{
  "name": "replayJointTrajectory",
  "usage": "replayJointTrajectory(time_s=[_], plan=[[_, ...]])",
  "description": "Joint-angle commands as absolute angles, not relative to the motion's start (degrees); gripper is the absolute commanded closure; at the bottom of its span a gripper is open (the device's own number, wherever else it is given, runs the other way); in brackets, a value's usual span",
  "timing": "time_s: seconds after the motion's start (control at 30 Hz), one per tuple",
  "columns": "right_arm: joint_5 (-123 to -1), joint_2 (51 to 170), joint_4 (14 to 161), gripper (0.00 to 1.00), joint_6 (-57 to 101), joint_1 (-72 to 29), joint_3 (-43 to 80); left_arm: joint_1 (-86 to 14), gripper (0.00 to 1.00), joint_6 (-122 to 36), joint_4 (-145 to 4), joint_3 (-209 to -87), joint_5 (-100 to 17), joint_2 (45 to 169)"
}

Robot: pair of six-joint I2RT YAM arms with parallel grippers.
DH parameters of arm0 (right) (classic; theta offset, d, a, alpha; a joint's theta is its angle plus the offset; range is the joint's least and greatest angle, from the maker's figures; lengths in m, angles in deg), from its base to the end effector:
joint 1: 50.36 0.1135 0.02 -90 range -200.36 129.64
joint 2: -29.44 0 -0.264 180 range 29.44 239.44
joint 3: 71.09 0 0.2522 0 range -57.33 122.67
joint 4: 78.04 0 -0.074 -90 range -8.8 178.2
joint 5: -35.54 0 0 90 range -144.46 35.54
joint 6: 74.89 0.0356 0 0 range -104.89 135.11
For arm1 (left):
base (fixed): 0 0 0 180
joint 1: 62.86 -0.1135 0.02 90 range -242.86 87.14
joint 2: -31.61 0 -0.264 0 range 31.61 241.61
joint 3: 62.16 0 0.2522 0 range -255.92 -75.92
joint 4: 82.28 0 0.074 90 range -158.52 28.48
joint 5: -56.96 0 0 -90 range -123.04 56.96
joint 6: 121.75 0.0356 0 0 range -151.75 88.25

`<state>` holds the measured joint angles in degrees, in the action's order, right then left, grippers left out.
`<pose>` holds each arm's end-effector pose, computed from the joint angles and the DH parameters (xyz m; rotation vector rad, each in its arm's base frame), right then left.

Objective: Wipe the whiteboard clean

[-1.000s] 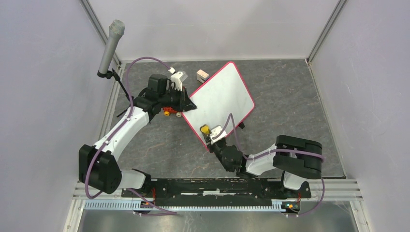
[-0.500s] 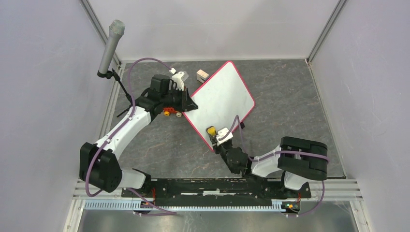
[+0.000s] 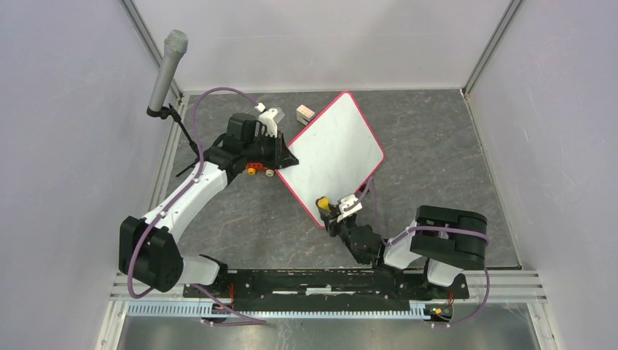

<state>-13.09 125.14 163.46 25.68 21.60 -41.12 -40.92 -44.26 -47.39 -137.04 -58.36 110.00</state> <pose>0.0999 0.2307 0.1389 -0.3255 1.6184 0.5121 0.2743 -0.1269 0.2907 0.4339 2.2504 -0.8150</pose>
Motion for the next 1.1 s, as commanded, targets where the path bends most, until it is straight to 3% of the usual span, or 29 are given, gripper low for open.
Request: replayJointTrajectory(time_s=[0.0, 0.2, 0.4, 0.63, 0.8, 0.97, 1.07], plan=[[-15.5, 125.4, 164.3, 0.70, 30.5, 21.1, -43.5, -41.5, 0.98, -31.8, -29.5, -132.0, -27.8, 115.5], [-16.0, 118.2, 164.5, 0.70, 28.0, 17.5, -40.6, -41.7, 0.98, -31.8, -29.4, -131.9, -27.3, 115.4], [-21.1, 122.4, 167.2, 0.71, 28.9, 13.7, -36.2, -41.8, 0.98, -31.8, -29.4, -132.0, -27.7, 115.6], [-28.7, 130.9, 173.8, 0.70, 40.4, 13.8, -45.1, -42.1, 0.98, -31.8, -29.4, -132.0, -28.0, 115.4], [-27.6, 130.7, 174.7, 0.69, 40.5, 13.8, -48.1, -42.5, 0.98, -31.8, -29.4, -132.0, -27.9, 114.8], [-25.7, 127.9, 170.2, 0.68, 36.3, 13.5, -44.2, -42.6, 0.98, -31.8, -29.4, -132.1, -28.5, 115.0], [-25.9, 123.0, 158.1, 0.62, 36.0, 12.4, -40.2, -42.6, 0.98, -31.8, -29.4, -132.2, -29.2, 114.8]])
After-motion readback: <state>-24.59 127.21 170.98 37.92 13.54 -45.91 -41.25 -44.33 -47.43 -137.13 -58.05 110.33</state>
